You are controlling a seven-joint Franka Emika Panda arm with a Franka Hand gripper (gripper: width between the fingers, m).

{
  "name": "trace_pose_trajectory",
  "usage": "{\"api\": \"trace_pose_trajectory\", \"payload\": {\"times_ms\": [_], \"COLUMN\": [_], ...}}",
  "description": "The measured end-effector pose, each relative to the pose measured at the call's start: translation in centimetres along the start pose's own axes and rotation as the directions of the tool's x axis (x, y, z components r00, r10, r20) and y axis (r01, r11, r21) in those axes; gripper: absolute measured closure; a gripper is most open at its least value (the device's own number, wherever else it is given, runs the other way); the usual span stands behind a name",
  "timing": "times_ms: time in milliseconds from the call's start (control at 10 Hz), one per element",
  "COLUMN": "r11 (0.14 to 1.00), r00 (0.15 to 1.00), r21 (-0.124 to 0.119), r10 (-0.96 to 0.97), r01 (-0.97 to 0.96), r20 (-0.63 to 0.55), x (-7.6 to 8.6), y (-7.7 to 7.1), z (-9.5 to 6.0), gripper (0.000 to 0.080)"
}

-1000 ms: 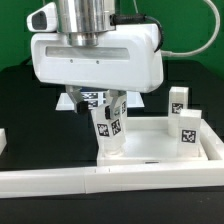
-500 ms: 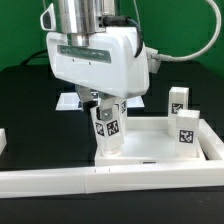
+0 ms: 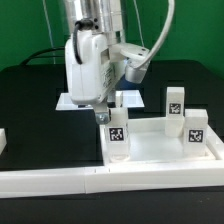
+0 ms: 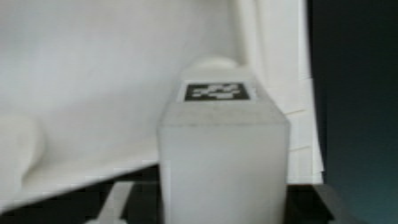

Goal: Assemble square table

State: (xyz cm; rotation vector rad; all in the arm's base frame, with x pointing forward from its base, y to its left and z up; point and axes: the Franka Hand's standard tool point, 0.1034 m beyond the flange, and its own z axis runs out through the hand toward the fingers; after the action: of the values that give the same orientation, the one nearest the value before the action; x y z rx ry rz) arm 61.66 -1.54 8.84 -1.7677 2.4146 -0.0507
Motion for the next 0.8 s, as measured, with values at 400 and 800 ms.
{"api": "trace_pose_trajectory", "payload": {"times_ms": [400,800], "r11": [0.983,0.961], "r00": [0.983,0.965], "r21": [0.006,-0.093], "r10": [0.184,-0.263], "r01": [-0.184,0.260], "r20": [0.000,-0.024], "x": [-0.65,-1.20], "y": [0.00,0.93], "z": [0.02,-0.12], "gripper": [0.0409,0.0156]}}
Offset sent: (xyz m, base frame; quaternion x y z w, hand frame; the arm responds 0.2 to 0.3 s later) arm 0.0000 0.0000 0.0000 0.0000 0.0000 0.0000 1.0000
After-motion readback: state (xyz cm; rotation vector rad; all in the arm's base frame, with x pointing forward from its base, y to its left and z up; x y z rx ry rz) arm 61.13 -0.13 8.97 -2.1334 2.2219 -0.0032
